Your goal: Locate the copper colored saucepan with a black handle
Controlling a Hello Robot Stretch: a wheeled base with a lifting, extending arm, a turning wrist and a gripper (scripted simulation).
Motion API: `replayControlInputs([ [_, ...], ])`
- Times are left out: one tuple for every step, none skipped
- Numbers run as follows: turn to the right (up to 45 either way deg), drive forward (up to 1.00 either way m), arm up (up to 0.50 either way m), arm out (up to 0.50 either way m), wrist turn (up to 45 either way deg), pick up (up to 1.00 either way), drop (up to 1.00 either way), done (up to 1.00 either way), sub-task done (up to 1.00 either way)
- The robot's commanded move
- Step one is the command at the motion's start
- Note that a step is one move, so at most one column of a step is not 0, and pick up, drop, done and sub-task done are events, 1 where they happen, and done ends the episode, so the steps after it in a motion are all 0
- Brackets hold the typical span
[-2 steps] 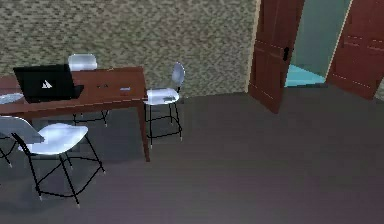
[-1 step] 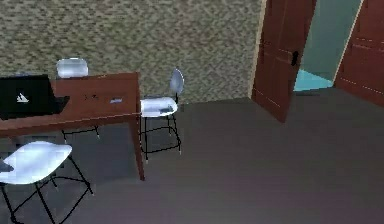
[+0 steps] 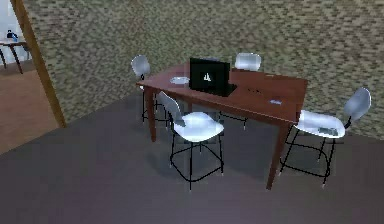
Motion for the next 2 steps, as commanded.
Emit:
replayControlInputs([
  [-12.0,0.0,0.0,0.0,0.0,0.0,0.0,0.0,0.0],
  [0.0,0.55,0.0,0.0,0.0,0.0,0.0,0.0,0.0],
])
